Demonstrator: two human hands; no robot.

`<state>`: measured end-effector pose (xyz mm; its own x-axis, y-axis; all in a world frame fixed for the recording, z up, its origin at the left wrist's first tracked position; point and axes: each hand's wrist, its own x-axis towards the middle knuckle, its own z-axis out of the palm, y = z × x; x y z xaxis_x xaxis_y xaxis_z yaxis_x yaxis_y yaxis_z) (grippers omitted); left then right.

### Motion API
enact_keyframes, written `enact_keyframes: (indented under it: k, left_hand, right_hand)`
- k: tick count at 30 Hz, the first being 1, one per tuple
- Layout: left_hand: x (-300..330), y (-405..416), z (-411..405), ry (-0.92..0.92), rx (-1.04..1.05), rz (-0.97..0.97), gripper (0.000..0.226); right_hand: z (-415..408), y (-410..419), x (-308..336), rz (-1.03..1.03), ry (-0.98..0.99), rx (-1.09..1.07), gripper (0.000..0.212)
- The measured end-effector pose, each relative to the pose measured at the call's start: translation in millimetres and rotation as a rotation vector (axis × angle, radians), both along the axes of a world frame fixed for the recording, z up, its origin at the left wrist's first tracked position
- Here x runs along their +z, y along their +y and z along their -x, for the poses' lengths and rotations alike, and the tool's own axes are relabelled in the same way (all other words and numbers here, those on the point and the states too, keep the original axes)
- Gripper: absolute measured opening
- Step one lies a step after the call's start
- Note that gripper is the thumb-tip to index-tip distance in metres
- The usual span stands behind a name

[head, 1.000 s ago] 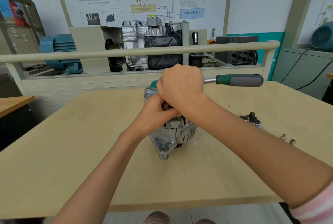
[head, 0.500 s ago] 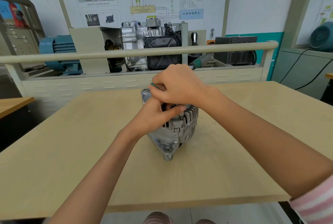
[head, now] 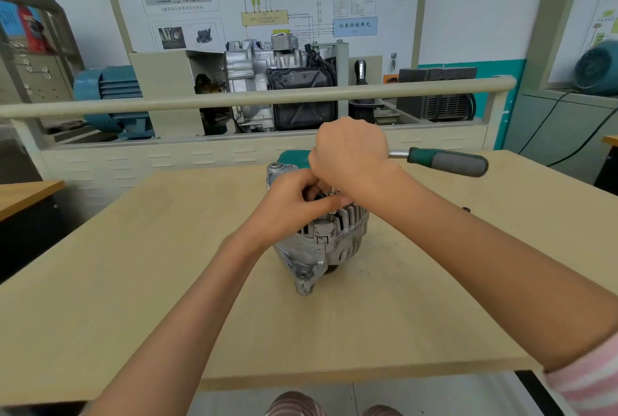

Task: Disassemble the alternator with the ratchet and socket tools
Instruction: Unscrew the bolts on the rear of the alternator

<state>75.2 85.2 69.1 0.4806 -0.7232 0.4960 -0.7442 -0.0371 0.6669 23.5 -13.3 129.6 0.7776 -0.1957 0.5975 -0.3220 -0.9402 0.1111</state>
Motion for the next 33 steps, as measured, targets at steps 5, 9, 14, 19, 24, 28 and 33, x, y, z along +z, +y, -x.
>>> enact_keyframes:
  k: [5,9,14,19,24,28,33]
  left_hand:
    - [5.5,8.5,-1.3,0.044,-0.05,-0.041,0.018]
    - [10.0,9.9,-1.6,0.043,-0.087,-0.059,0.013]
    - [9.8,9.8,-7.0,0.07,-0.105,-0.072,0.029]
    - [3.9,3.0,-5.8,0.044,-0.063,-0.053,0.045]
    - [2.4,4.3,-4.8,0.019,-0.044,-0.029,0.036]
    - [2.6,8.6,-5.0,0.028,-0.065,-0.035,0.028]
    - [2.4,9.6,-7.2,0.073,-0.117,-0.019,0.02]
  right_hand:
    - [-7.3,-19.3,0.2,-0.025,0.048,0.309,0.04]
    - [-8.4,-26.6,-0.4,-0.141,0.056,0.538,0.045]
    - [-0.8,-18.8,2.1,-0.067,0.043,0.564,0.044]
    - [5.7,2.6,-6.4,0.096,-0.085,0.079,0.042]
    - [2.6,1.7,-4.5,0.098,-0.062,0.054,0.031]
    - [2.8,-13.3,0.3,0.082,0.03,0.374,0.038]
    - [6.4,-14.9,1.8,0.038,0.055,0.55,0.041]
